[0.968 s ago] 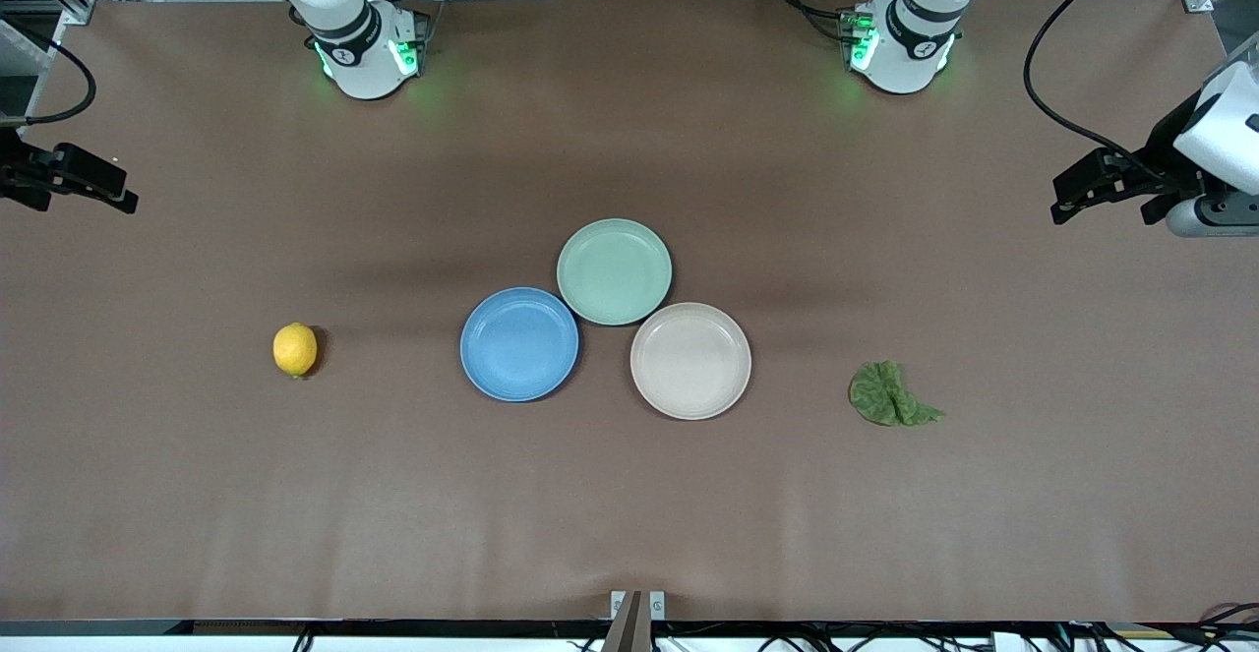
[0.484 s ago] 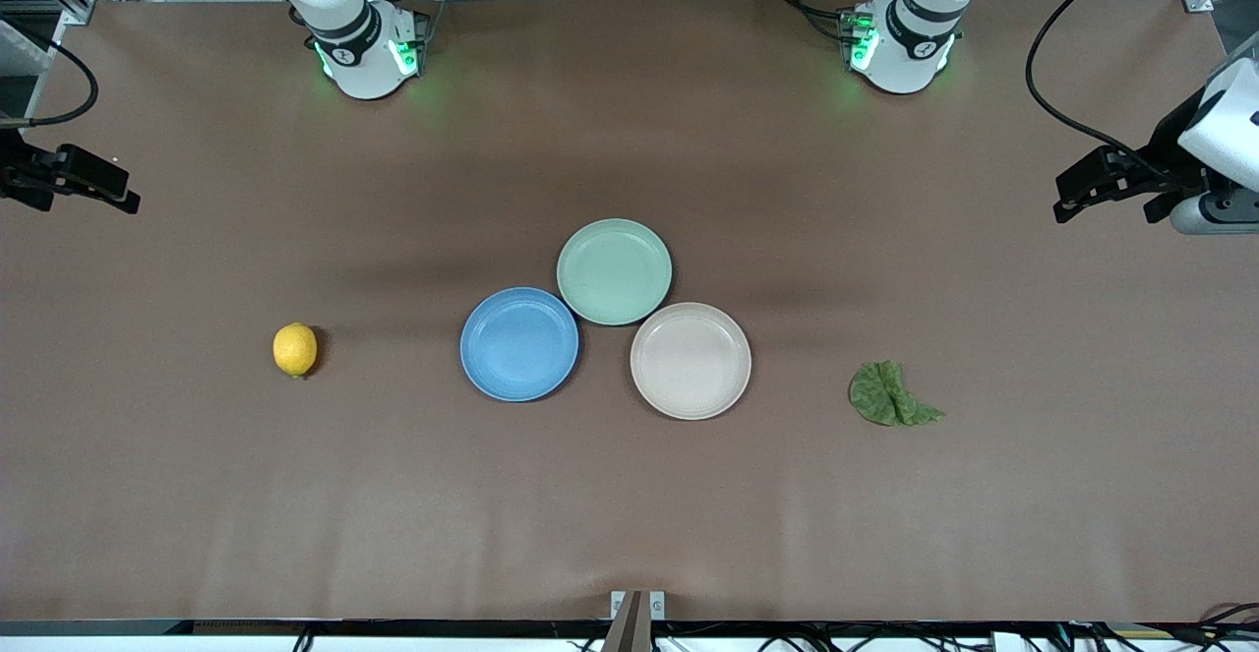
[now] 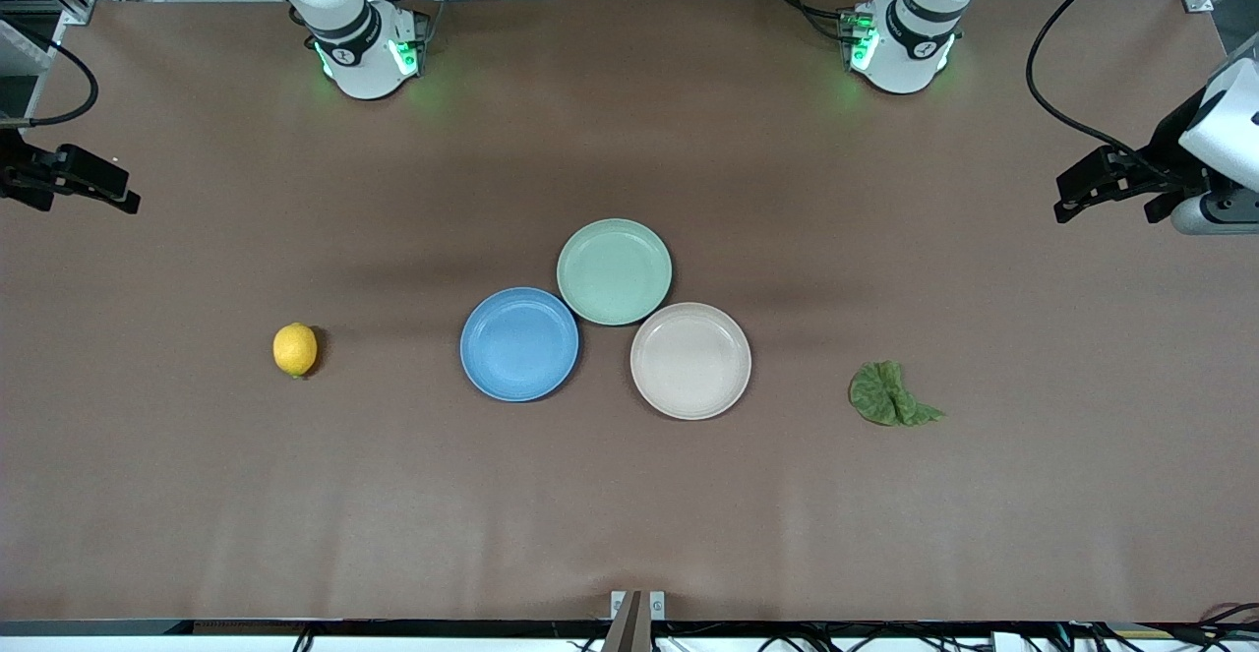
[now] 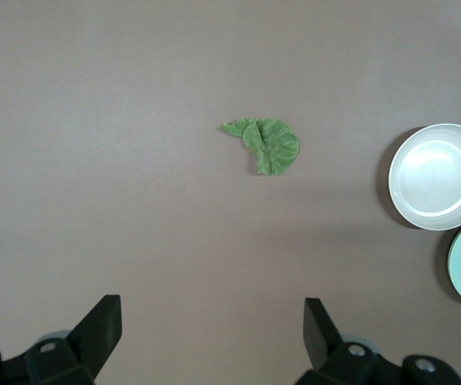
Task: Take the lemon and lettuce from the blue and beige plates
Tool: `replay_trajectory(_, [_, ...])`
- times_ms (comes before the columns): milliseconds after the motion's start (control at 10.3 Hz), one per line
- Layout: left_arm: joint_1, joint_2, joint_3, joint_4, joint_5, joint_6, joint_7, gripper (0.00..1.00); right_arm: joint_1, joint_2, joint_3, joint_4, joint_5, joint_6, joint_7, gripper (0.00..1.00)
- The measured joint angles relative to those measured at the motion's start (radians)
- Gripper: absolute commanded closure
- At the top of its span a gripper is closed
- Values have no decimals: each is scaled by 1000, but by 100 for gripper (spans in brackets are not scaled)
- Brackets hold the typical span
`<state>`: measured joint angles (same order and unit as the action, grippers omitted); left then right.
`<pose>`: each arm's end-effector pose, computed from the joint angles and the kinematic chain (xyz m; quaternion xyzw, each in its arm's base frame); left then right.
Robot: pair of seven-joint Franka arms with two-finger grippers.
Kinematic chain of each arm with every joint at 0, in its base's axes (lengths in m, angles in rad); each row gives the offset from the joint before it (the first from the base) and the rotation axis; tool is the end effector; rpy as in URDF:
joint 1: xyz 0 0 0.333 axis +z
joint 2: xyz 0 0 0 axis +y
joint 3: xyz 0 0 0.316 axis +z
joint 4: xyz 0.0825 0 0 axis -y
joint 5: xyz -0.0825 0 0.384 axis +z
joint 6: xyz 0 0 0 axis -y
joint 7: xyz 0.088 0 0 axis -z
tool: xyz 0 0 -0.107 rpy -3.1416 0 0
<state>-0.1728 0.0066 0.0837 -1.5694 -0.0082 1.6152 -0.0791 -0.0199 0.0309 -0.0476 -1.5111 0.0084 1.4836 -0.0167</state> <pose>0.5588 -0.0509 0.6255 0.9998 -0.0049 0.0192 0.0055 0.5541 -0.0361 0.6279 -0.9993 0.0252 0.0290 0.0047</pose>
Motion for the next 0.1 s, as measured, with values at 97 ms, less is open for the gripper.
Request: replay_trajectory(97, [0,0,0,0,0,0,0,0,0,0,0,-1,0,0,0,0])
